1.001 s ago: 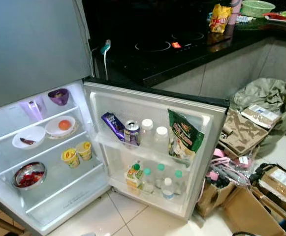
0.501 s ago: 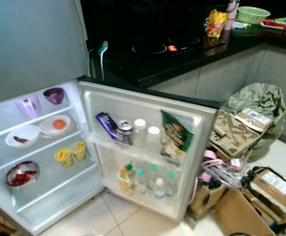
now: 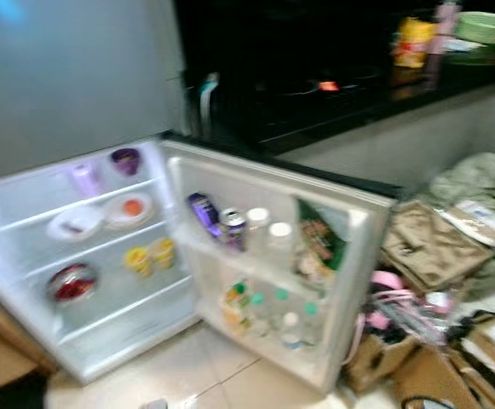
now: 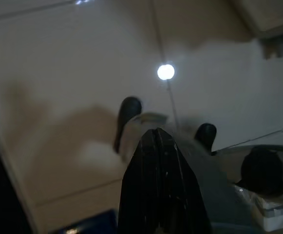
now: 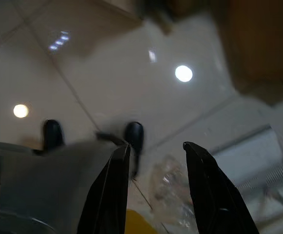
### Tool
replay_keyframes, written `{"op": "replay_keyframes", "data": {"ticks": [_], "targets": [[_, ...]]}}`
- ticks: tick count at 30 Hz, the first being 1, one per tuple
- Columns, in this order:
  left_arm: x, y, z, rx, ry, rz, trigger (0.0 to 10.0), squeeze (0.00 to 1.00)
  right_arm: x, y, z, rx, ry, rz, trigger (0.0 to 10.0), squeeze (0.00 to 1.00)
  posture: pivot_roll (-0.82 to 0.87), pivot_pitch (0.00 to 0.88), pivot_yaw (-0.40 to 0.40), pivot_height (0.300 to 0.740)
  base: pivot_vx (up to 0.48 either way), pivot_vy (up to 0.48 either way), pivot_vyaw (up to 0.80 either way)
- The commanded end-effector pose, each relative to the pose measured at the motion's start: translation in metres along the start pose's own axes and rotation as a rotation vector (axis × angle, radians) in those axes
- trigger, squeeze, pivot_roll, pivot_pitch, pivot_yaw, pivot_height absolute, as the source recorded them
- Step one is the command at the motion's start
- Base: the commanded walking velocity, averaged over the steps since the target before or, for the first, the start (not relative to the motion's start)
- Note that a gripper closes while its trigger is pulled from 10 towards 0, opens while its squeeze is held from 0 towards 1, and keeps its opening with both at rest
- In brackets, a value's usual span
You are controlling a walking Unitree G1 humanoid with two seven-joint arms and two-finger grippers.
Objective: Restocking fridge
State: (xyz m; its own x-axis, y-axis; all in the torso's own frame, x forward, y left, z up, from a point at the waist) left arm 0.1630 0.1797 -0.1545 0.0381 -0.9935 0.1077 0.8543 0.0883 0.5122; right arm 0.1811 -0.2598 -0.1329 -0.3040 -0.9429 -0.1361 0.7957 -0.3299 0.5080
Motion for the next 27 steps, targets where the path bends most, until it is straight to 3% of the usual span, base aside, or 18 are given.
{"op": "replay_keyframes", "data": {"ticks": [1,5,8,9,12,13,14,16,20,22,25,27], "targets": [[-0.003,-0.003,0.001,-0.015,0.008,-0.003,10.0,0.00,0.020,0.012,0.004,0.052,-0.079,-0.077,10.0,0.00,-0.13,0.000,0.023,0.740,0.000,0.000,0.00],[-0.002,-0.002,0.000,-0.014,0.006,-0.003,10.0,0.00,0.032,0.024,0.007,0.092,-0.124,-0.115,10.0,0.00,-0.13,0.000,0.023,0.740,0.000,0.000,0.00],[-0.003,-0.001,0.001,-0.009,0.006,0.004,10.0,0.00,0.062,0.080,0.020,0.294,-0.208,-0.288,10.0,0.00,-0.12,0.000,0.020,0.740,0.000,0.000,0.00],[-0.003,-0.001,0.001,-0.009,0.006,0.004,10.0,0.00,0.062,0.080,0.020,0.294,-0.208,-0.288,10.0,0.00,-0.12,0.000,0.020,0.740,0.000,0.000,0.00],[-0.010,-0.003,0.002,-0.010,0.021,0.011,10.0,0.00,0.085,0.151,0.044,0.522,-0.230,-0.392,10.0,0.00,-0.12,0.000,0.021,0.740,0.000,0.000,0.00],[-0.010,-0.003,0.002,-0.010,0.021,0.011,10.0,0.00,0.085,0.151,0.044,0.522,-0.230,-0.392,10.0,0.00,-0.12,0.000,0.021,0.740,0.000,0.000,0.00],[-0.015,-0.003,0.003,-0.008,0.033,0.018,10.0,0.00,0.089,0.184,0.058,0.624,-0.207,-0.429,10.0,0.00,-0.12,0.000,0.021,0.740,0.000,0.000,0.00],[-0.020,-0.002,0.004,-0.003,0.049,0.033,10.0,0.00,0.084,0.217,0.070,0.723,-0.137,-0.481,10.0,0.00,-0.12,0.000,0.021,0.740,0.000,0.000,0.00],[-0.024,-0.001,0.005,0.005,0.062,0.048,10.0,0.00,0.073,0.243,0.080,0.798,-0.049,-0.509,10.0,0.00,-0.11,0.000,0.019,0.740,0.000,0.000,0.00],[-0.032,0.005,0.006,0.029,0.088,0.084,10.0,0.00,0.050,0.276,0.092,0.879,0.100,-0.515,10.0,0.00,-0.10,0.000,0.019,0.740,0.000,0.000,0.00],[-0.043,0.017,0.007,0.077,0.116,0.126,10.0,0.00,0.022,0.306,0.104,0.934,0.245,-0.491,10.0,0.00,-0.09,0.000,0.024,0.740,0.000,0.000,0.00],[-0.046,0.021,0.007,0.093,0.123,0.137,10.0,0.00,0.015,0.312,0.107,0.944,0.275,-0.481,10.0,0.00,-0.09,0.000,0.025,0.740,0.000,0.000,0.00]]}}
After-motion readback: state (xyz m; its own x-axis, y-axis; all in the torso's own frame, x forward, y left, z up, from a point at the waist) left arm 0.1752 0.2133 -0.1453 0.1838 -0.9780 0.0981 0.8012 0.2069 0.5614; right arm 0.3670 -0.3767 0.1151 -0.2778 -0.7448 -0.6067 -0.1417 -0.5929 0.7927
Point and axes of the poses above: a point about 5 cm out from each wrist's last joint towards the gripper, its own z axis pointing back from the gripper into the wrist, its own y axis along the axis of the wrist's last joint, x = y × z, the point moved 6 cm from there along -z, pointing out of the wrist towards the gripper, and after that the axes turned 13 degrees about -z, right-handed, at the moved point
